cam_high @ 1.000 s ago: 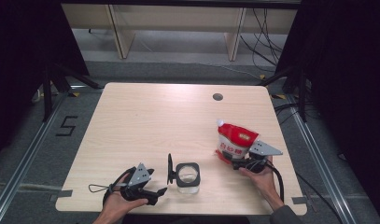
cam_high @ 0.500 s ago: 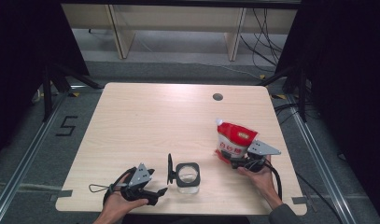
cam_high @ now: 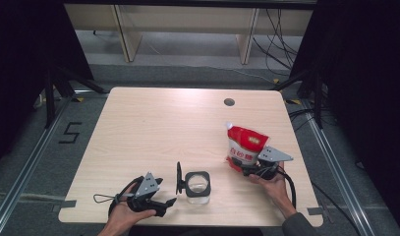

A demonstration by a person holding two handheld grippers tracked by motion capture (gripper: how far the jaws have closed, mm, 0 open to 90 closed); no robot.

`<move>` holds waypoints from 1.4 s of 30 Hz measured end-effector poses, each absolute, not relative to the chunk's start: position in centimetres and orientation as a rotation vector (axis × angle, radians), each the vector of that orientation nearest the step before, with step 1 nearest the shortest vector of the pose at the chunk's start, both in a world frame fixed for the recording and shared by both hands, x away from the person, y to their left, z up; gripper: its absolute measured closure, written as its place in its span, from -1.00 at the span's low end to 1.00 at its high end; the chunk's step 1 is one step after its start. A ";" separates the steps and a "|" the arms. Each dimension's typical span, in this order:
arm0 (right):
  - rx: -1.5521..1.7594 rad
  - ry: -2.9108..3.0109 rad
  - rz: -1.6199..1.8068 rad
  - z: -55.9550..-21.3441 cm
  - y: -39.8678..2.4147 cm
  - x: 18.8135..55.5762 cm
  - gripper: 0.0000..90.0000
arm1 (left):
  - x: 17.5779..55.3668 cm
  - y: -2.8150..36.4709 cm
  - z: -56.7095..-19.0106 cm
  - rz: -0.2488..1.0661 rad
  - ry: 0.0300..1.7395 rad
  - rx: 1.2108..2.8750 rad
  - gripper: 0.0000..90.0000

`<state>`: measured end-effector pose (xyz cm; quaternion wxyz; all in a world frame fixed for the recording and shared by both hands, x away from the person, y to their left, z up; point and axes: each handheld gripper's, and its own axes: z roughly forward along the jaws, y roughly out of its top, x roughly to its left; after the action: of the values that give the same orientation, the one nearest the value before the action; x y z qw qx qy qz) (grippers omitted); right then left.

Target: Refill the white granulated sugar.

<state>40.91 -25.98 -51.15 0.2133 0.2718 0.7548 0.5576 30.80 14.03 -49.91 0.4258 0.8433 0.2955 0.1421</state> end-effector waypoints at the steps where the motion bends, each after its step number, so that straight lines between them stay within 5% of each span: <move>1: 0.746 2.099 1.543 -51.1 -26.0 41.0 -0.23 | 30.8 14.0 -49.9 0.355 0.739 2.108 -0.58; 42: 0.341 2.026 1.063 -45.8 -25.3 31.6 -0.14 | 30.8 14.2 -49.8 0.339 0.732 2.110 -0.58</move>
<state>31.64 -25.28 -45.77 0.4025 0.1348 0.8016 0.4209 30.80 14.22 -49.82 0.4271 0.8446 0.2930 0.1356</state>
